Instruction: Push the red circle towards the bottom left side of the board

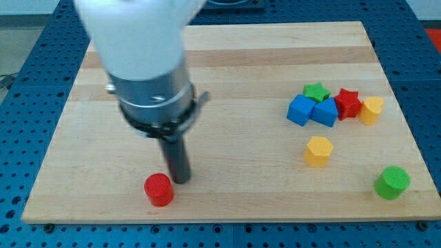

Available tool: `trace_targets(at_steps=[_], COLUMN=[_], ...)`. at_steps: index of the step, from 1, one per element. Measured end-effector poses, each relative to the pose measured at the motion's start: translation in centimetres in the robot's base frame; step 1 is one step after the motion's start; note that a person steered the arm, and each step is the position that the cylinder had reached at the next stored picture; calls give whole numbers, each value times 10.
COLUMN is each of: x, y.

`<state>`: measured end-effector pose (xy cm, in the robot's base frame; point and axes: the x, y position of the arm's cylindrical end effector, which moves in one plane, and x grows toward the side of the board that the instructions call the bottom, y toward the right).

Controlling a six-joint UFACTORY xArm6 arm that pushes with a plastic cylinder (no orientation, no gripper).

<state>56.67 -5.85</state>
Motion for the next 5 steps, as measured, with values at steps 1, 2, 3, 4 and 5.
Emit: trace_targets(at_steps=[1, 2, 3, 4, 5], x=[-1, 9, 29, 45, 43], y=[18, 18, 7, -10, -22])
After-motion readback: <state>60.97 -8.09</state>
